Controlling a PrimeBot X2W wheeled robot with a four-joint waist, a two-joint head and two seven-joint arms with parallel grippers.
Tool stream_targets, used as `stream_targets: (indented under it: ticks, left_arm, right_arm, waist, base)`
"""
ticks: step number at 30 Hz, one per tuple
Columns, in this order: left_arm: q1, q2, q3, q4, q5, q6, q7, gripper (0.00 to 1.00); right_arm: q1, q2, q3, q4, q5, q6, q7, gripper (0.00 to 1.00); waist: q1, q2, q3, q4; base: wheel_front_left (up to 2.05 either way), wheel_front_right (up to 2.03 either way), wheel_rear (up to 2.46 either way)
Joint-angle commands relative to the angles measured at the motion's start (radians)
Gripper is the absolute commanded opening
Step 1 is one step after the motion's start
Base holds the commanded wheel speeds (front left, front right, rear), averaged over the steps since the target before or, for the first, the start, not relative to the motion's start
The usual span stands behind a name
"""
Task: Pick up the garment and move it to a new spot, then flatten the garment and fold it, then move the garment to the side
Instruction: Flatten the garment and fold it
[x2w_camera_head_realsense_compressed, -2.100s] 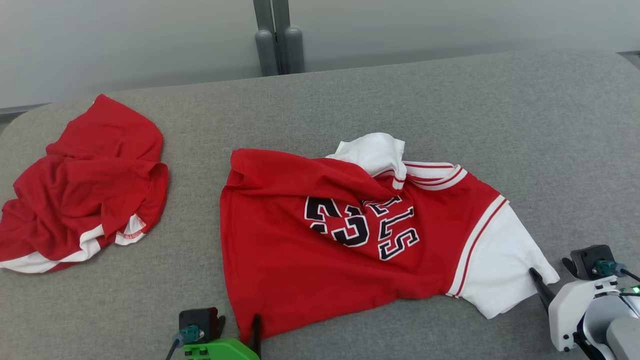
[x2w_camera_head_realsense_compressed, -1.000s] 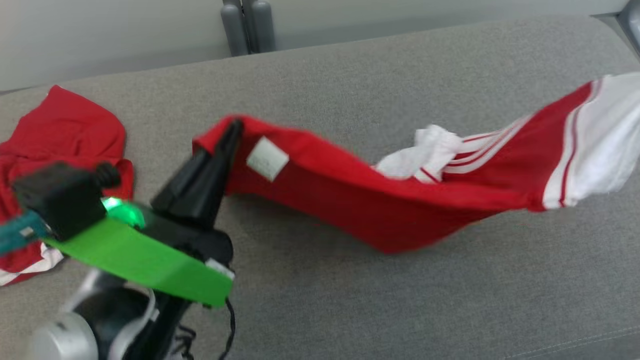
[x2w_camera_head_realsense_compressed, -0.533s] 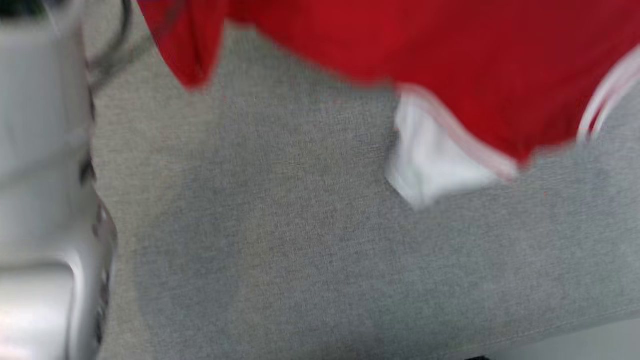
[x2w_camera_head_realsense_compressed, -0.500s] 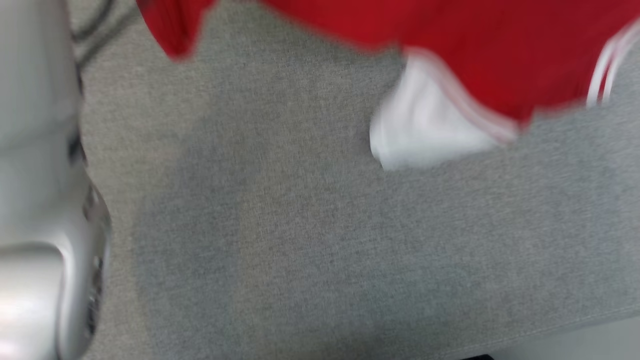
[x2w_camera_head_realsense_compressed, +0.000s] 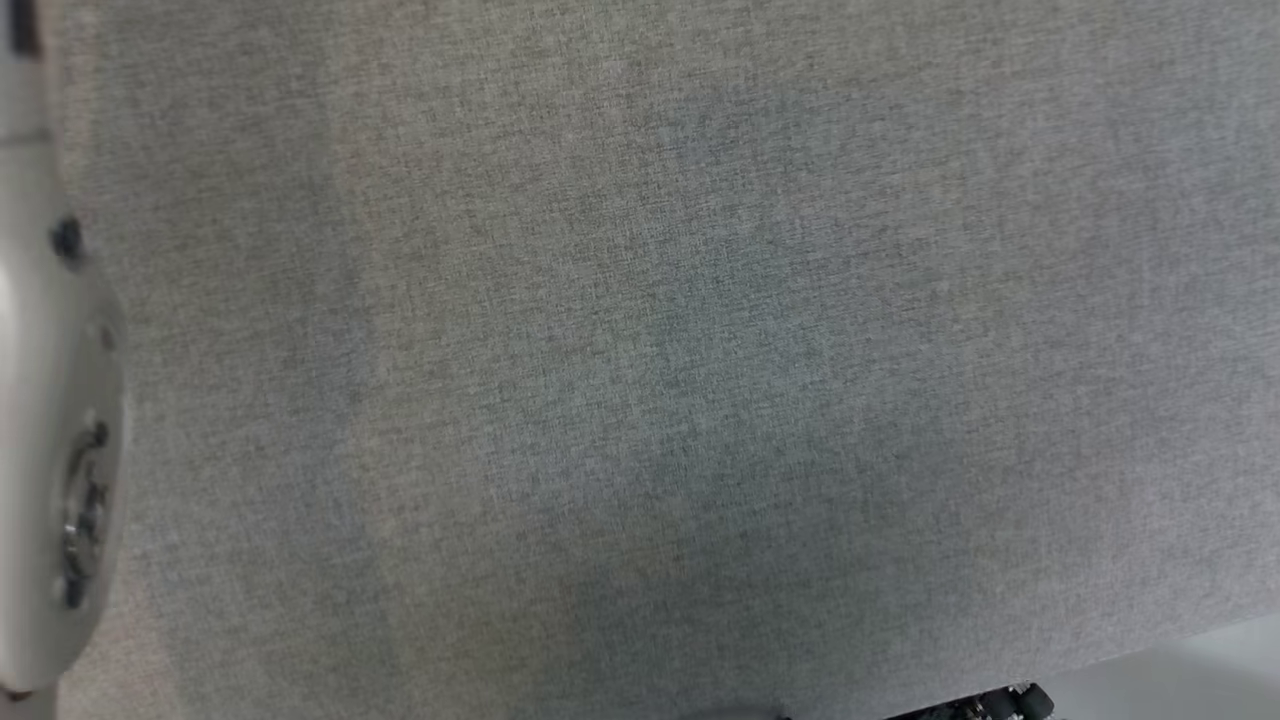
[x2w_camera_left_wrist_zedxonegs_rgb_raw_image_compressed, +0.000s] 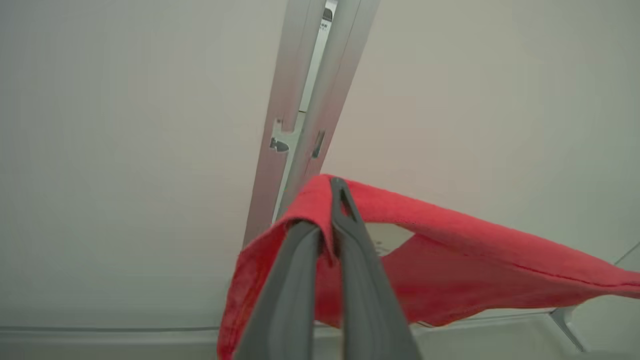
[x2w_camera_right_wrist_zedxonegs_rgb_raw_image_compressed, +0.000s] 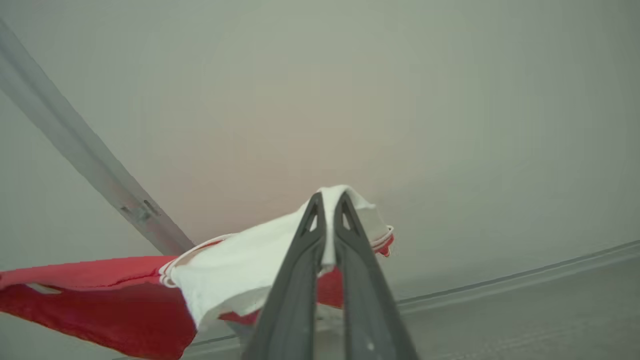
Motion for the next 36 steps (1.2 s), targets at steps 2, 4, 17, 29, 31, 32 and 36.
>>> stream_targets:
  ticks: [2, 4, 17, 29, 31, 32, 36]
  left_arm:
    - [0.077, 0.012, -0.007, 0.050, -0.014, -0.045, -0.017, 0.00]
    - [0.169, 0.014, -0.011, 0.078, -0.033, -0.096, -0.039, 0.00]
    - [1.194, 0.114, -0.054, -0.273, -0.198, -0.170, 0.012, 0.00]
    - [2.145, 0.088, -0.160, -1.145, -0.243, 0.077, 0.145, 0.00]
    - [2.173, 0.083, -0.177, -1.186, -0.238, 0.091, 0.157, 0.00]
    - [2.175, 0.077, -0.181, -1.196, -0.239, 0.097, 0.160, 0.00]
    - [2.126, 0.067, -0.195, -1.216, -0.239, 0.114, 0.193, 0.00]
  right_arm:
    - [0.109, 0.003, 0.010, -0.024, 0.042, -0.001, -0.036, 0.00]
    - [0.235, -0.005, 0.026, -0.069, 0.084, -0.001, -0.071, 0.00]
    - [1.210, -0.154, 0.047, -0.427, 0.287, -0.002, -0.141, 0.00]
    - [1.914, -0.054, -0.106, -0.654, 0.228, -0.001, -0.152, 0.00]
    - [1.964, -0.021, -0.137, -0.682, 0.218, -0.001, -0.144, 0.00]
    - [1.977, -0.012, -0.149, -0.690, 0.207, -0.001, -0.138, 0.00]
    - [1.934, 0.011, -0.198, -0.708, 0.156, -0.001, -0.089, 0.00]
  waist:
    - [-0.0003, 0.0000, -0.005, -0.003]
    - [-0.0003, 0.0000, -0.055, 0.000]
    - [-0.0003, 0.0000, -0.612, -0.018]
    - [-0.0003, 0.0000, -0.732, 0.009]
    - [-0.0003, 0.0000, -0.720, 0.019]
    - [-0.0003, 0.0000, -0.716, 0.022]
    - [-0.0003, 0.0000, -0.696, 0.020]
  base:
    - [0.00, 0.00, 0.00]
    - [0.00, 0.00, 0.00]
    - [0.00, 0.00, 0.00]
    - [0.00, 0.00, 0.00]
    - [0.00, 0.00, 0.00]
    - [0.00, 0.00, 0.00]
    - [0.00, 0.00, 0.00]
